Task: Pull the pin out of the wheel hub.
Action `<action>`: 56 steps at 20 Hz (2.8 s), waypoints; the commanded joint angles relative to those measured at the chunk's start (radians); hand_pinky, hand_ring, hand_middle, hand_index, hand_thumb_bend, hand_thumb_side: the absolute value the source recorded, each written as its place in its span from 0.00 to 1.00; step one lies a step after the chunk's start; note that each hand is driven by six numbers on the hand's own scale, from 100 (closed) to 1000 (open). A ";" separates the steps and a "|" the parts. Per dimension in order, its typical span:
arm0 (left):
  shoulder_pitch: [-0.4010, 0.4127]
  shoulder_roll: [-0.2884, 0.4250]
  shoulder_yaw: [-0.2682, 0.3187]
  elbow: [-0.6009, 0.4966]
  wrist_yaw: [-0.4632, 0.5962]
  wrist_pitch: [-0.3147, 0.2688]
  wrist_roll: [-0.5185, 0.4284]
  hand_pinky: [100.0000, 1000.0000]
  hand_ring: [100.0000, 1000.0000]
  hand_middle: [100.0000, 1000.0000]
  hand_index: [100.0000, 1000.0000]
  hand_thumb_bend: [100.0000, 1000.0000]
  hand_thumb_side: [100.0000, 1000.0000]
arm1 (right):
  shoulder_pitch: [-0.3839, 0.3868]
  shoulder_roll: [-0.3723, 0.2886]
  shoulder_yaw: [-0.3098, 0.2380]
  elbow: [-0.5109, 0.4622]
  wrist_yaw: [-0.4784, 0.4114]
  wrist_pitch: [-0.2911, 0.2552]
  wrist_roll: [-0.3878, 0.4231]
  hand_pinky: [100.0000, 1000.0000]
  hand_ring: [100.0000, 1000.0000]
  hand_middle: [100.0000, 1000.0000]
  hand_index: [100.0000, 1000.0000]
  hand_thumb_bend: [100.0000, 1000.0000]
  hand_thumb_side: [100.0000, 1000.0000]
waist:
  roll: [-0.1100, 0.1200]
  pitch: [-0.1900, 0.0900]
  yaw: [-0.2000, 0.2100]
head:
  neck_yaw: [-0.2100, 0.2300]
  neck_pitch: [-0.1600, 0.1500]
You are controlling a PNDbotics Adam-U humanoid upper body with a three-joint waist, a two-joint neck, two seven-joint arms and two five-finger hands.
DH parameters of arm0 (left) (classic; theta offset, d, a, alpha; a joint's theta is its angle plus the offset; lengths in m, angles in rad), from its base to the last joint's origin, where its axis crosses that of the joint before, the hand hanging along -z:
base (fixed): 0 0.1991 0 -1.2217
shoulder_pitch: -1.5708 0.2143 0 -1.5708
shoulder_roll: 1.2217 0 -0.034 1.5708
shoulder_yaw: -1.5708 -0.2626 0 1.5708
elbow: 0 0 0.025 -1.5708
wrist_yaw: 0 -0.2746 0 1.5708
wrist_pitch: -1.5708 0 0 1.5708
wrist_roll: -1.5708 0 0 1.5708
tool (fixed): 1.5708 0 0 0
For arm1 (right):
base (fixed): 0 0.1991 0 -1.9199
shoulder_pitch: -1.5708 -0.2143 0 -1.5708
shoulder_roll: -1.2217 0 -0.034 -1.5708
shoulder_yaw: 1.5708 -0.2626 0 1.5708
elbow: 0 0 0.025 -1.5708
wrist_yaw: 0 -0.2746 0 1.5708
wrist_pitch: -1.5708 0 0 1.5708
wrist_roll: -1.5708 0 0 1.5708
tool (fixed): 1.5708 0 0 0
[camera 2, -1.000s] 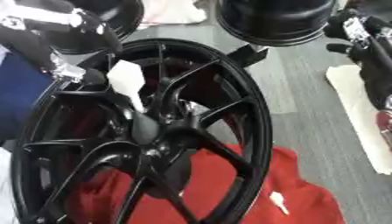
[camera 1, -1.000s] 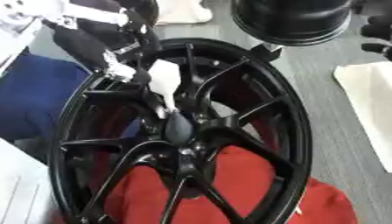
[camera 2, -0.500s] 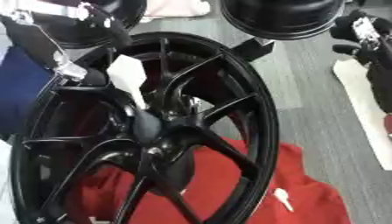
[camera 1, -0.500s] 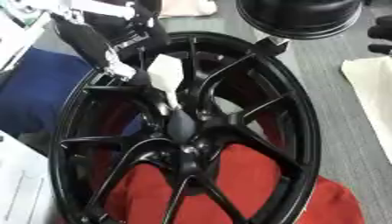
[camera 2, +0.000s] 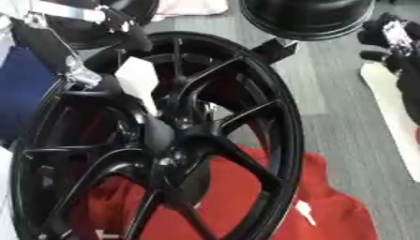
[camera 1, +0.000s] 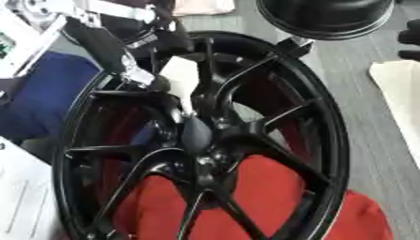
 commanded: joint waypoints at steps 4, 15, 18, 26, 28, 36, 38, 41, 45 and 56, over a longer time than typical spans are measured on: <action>-0.027 0.010 -0.001 -0.006 0.009 0.011 0.001 0.92 0.91 0.85 0.87 0.37 0.41 | -0.014 -0.010 -0.004 -0.013 -0.005 0.001 -0.005 0.79 0.81 0.63 0.69 0.00 0.67 | -0.002 -0.015 -0.005 | 0.010 -0.017; -0.018 -0.001 0.018 0.035 -0.025 -0.002 0.001 0.91 0.90 0.84 0.86 0.27 0.31 | -0.017 -0.001 -0.002 -0.017 -0.008 0.002 0.000 0.79 0.81 0.63 0.69 0.00 0.68 | 0.001 -0.007 -0.017 | 0.020 -0.030; -0.013 -0.005 0.017 0.046 -0.037 -0.006 0.001 0.90 0.89 0.83 0.86 0.26 0.30 | -0.017 0.003 -0.002 -0.016 -0.008 0.002 0.000 0.79 0.81 0.63 0.69 0.00 0.68 | 0.001 -0.003 -0.021 | 0.022 -0.033; -0.010 -0.007 0.016 0.052 -0.046 -0.013 0.001 0.87 0.87 0.77 0.83 0.18 0.24 | -0.018 0.010 -0.001 -0.013 -0.007 0.003 -0.001 0.79 0.81 0.63 0.69 0.00 0.68 | -0.001 0.002 -0.022 | 0.020 -0.031; -0.009 -0.006 0.015 0.053 -0.049 -0.013 0.001 0.86 0.85 0.75 0.81 0.15 0.21 | -0.020 0.011 -0.002 -0.014 -0.007 0.003 -0.002 0.79 0.81 0.63 0.69 0.00 0.68 | -0.001 0.002 -0.023 | 0.020 -0.031; -0.019 -0.017 0.030 0.054 -0.019 -0.006 0.001 0.83 0.78 0.63 0.71 0.04 0.18 | -0.019 0.016 0.001 -0.008 -0.007 0.008 -0.002 0.79 0.81 0.63 0.69 0.00 0.69 | -0.004 -0.003 -0.024 | 0.021 -0.028; -0.024 -0.017 0.038 0.049 0.002 -0.003 0.001 0.81 0.74 0.57 0.65 0.03 0.17 | -0.017 0.016 0.001 -0.007 -0.007 0.009 0.000 0.79 0.81 0.63 0.69 0.00 0.69 | -0.004 -0.004 -0.024 | 0.021 -0.030; -0.029 -0.016 0.051 0.042 0.028 0.000 0.001 0.79 0.70 0.52 0.60 0.02 0.16 | -0.014 0.017 0.000 -0.005 -0.007 0.012 0.000 0.79 0.82 0.63 0.69 0.00 0.69 | -0.004 -0.007 -0.023 | 0.022 -0.032; -0.032 -0.015 0.069 0.037 0.060 0.001 0.001 0.75 0.60 0.41 0.47 0.00 0.13 | -0.011 0.019 0.000 -0.003 -0.009 0.015 -0.002 0.79 0.82 0.63 0.69 0.00 0.69 | -0.004 -0.010 -0.023 | 0.019 -0.029; -0.066 0.017 0.204 0.042 0.158 0.062 0.166 0.62 0.44 0.19 0.23 0.00 0.00 | 0.001 0.016 -0.005 -0.002 -0.004 0.019 -0.003 0.80 0.82 0.63 0.69 0.00 0.69 | -0.006 -0.033 -0.006 | 0.007 -0.007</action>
